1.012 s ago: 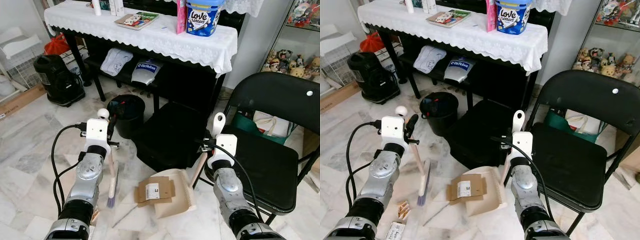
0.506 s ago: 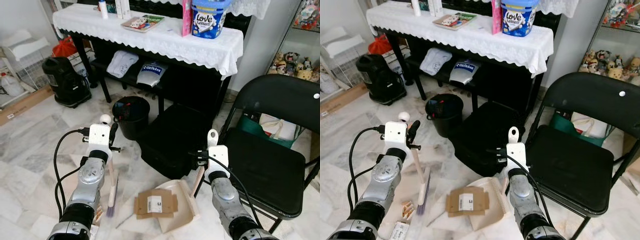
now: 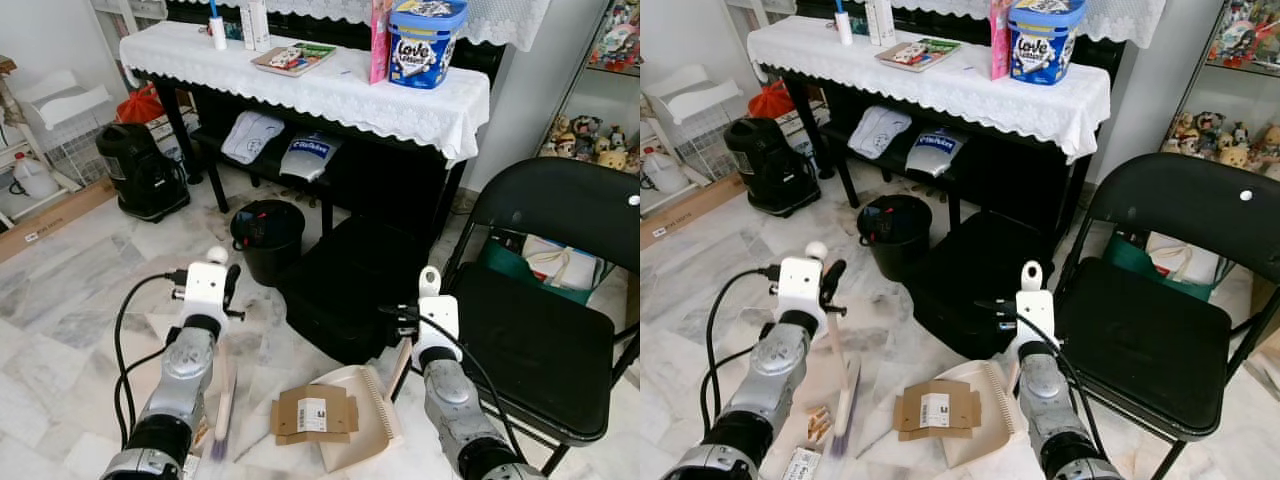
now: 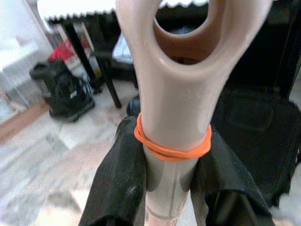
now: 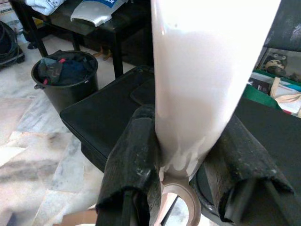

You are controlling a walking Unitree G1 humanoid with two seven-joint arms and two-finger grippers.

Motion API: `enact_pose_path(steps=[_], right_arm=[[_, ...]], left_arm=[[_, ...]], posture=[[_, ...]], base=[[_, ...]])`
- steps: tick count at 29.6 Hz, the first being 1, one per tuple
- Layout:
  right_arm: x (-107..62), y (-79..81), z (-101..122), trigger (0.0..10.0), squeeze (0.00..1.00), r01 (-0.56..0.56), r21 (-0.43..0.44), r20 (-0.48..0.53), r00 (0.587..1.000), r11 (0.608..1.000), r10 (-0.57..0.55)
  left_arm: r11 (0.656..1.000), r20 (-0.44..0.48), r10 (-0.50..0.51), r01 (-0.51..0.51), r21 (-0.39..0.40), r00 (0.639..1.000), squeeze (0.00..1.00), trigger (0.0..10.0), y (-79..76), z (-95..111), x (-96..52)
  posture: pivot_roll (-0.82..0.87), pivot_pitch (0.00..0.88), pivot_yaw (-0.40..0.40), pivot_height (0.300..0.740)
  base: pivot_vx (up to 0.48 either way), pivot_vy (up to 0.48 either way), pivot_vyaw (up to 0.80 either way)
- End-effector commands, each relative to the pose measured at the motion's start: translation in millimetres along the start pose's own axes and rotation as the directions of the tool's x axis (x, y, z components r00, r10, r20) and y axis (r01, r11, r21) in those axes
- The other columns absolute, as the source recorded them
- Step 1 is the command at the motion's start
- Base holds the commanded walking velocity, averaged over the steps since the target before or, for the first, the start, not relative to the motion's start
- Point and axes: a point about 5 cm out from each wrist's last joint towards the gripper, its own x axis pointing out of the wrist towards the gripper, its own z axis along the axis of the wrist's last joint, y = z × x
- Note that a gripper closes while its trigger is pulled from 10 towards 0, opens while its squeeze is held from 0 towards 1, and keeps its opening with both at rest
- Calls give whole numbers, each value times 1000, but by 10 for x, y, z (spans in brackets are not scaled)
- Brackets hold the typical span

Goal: Sweep floor

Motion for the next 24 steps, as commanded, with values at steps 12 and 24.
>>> enact_pose_path(steps=[12, 24], right_arm=[[-170, -83, -281, 10000, 0, 26, 6, -84, 996, 1000, -25], [-186, -73, -269, 10000, 0, 12, 13, -70, 997, 1000, -11]], left_arm=[[996, -55, 50, -54, -65, 997, 0, 10000, 90, -129, -35], [953, -173, 47, -96, -286, 984, 0, 10000, 183, -294, -61]], posture=[[-65, 91, 45, 740], [-64, 101, 42, 740]], base=[[0, 0, 0], [0, 0, 0]])
